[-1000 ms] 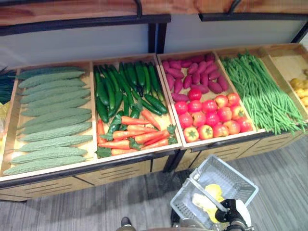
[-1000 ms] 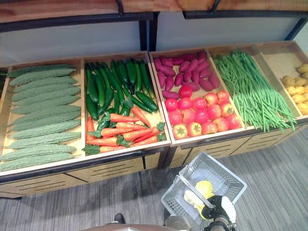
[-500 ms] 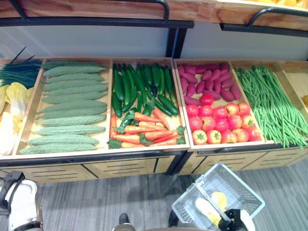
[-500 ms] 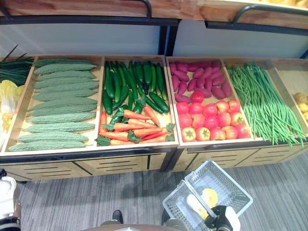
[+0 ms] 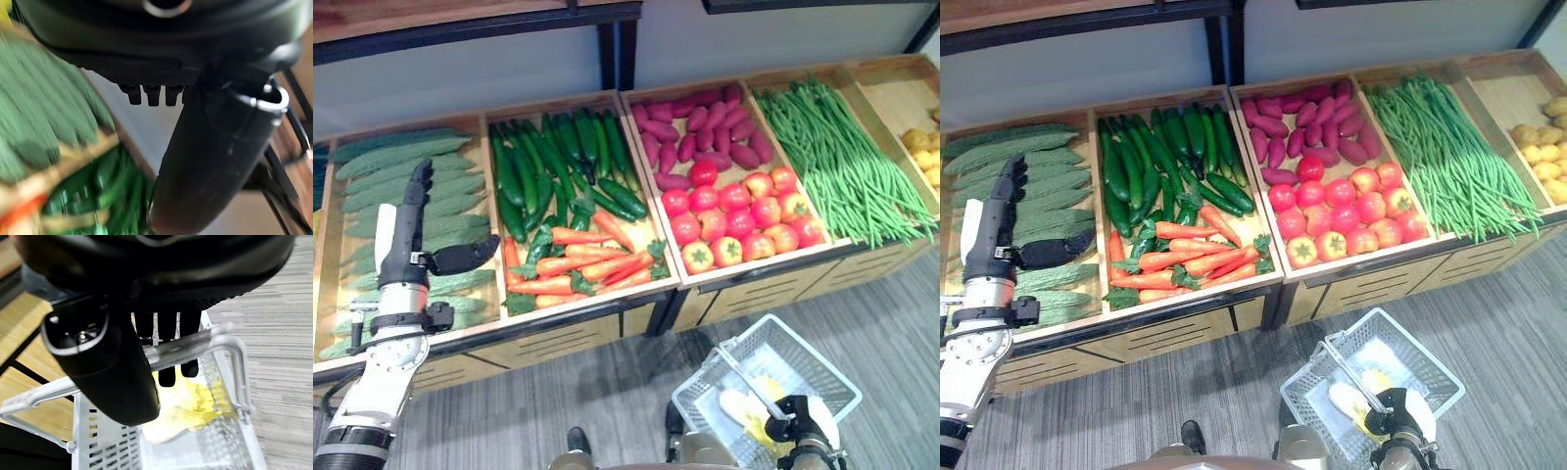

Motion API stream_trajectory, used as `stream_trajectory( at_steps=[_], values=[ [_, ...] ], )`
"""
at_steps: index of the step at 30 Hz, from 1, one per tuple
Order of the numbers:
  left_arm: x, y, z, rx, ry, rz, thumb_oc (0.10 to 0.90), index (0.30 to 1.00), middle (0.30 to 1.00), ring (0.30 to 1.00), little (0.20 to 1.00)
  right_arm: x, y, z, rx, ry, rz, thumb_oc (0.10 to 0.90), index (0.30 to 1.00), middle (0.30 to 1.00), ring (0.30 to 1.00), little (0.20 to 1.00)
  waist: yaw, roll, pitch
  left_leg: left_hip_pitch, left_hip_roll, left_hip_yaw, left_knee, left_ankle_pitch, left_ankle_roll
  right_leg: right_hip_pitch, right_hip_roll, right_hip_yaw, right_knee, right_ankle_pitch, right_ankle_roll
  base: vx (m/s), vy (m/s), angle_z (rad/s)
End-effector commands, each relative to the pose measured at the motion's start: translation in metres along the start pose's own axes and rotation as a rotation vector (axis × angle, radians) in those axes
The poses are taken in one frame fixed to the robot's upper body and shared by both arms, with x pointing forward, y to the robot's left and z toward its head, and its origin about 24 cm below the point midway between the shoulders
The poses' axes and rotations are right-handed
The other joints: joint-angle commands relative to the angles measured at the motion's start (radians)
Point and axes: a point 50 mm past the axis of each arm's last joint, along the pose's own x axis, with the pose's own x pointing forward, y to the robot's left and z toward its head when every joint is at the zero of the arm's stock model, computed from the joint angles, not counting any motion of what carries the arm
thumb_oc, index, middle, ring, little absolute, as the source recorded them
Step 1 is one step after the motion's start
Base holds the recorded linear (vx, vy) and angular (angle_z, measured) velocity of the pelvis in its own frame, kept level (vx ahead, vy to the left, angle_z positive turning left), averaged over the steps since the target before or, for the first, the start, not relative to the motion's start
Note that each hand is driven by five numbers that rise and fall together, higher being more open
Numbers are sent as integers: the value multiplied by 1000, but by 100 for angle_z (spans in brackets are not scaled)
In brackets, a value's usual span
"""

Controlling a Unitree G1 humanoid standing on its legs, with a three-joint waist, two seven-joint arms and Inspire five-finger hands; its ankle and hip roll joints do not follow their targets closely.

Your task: Get the vegetables into the basket

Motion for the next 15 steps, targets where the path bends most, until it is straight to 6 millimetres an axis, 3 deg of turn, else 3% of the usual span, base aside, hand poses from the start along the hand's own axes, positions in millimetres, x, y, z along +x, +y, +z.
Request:
stream_trajectory(
  at_steps=[1,5,10,15],
  values=[
    [25,15,33,-37,-181,-64,900,1000,1000,1000,1000,11,-20,17,-3,-83,-64,400,300,300,300,300,0,-23,-45,2,25,-50,3,-42,-36,9,-82,31,0,-24,121,55,11,-16],
    [29,4,40,72,-138,-447,900,1000,1000,1000,1000,14,-24,23,-28,-117,-43,400,300,300,300,300,-26,-12,-62,25,30,-27,3,-47,-41,14,-75,48,0,-27,124,78,9,-14],
    [40,-2,37,130,-133,-466,900,1000,1000,1000,1000,14,-24,20,-42,-111,-38,400,300,300,300,300,-35,-8,-62,25,31,-24,3,-47,-43,14,-74,49,0,-28,124,16,2,-3],
    [52,-6,34,297,-130,-460,900,1000,1000,1000,1000,16,-27,25,-51,-135,-41,400,300,300,300,300,-46,-5,-53,23,32,-16,3,-46,-44,6,-73,55,0,-26,128,5,4,-4]
  ],
)
